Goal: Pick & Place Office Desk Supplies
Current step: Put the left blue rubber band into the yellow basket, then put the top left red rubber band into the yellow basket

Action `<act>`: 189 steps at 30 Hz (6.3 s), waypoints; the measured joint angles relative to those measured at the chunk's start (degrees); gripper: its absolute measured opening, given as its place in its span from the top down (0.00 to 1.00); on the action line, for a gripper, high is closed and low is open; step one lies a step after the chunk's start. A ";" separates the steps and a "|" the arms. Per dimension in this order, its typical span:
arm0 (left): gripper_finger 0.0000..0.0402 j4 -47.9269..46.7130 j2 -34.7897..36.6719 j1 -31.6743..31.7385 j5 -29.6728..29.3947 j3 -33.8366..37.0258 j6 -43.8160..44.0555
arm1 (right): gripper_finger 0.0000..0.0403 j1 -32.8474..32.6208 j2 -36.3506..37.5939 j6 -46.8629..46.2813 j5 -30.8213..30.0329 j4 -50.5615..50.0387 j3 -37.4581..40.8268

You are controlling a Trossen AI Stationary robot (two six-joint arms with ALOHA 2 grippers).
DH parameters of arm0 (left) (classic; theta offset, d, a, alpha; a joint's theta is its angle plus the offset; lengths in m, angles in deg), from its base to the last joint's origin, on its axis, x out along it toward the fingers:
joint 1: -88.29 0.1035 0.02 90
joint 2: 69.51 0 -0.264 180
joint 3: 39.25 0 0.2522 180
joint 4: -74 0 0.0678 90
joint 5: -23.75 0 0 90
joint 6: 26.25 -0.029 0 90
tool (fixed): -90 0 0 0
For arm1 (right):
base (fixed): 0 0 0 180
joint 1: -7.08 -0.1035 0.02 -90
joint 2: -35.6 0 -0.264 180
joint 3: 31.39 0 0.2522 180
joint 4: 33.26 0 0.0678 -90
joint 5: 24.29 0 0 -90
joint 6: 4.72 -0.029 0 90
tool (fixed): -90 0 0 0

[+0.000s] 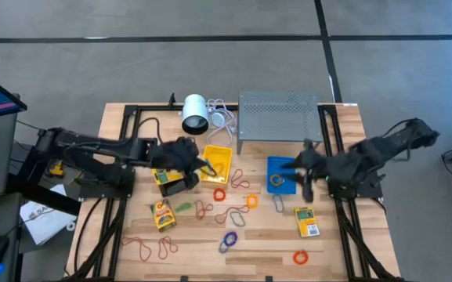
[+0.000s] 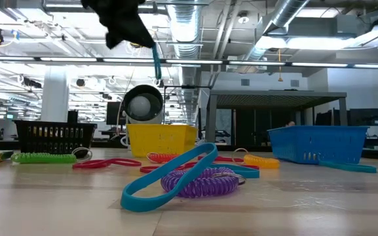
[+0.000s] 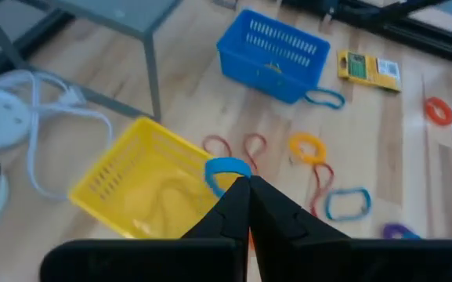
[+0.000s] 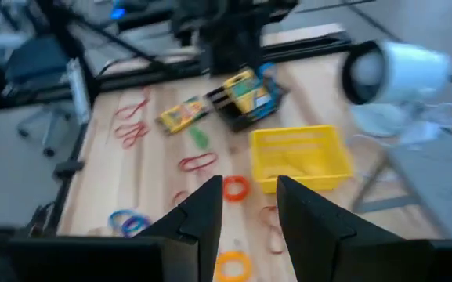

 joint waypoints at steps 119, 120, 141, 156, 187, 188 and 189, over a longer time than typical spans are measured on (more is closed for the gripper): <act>0.54 -4.81 -20.85 -9.49 15.64 -1.60 14.73 | 0.71 16.40 14.30 2.83 25.91 35.58 32.92; 0.55 -5.61 -21.79 -9.56 15.76 -2.15 14.73 | 0.71 16.18 14.11 2.83 25.91 35.60 32.92; 0.58 -12.69 -37.35 -12.09 16.71 -10.08 11.86 | 0.71 16.08 11.55 2.86 25.89 35.90 32.92; 0.66 -12.45 -37.69 -12.57 11.24 -10.09 14.74 | 0.71 16.08 11.57 4.02 25.91 35.88 32.92; 1.00 -12.40 -21.75 -12.68 9.23 -9.94 14.67 | 0.71 16.19 11.59 4.36 25.89 36.39 32.92; 1.00 -11.97 -20.81 -12.69 8.65 -9.96 14.66 | 0.71 16.19 11.59 4.36 25.88 36.39 32.92; 1.00 -11.99 -19.86 -12.70 7.71 -9.96 14.68 | 0.71 16.19 11.57 4.36 25.88 36.40 32.92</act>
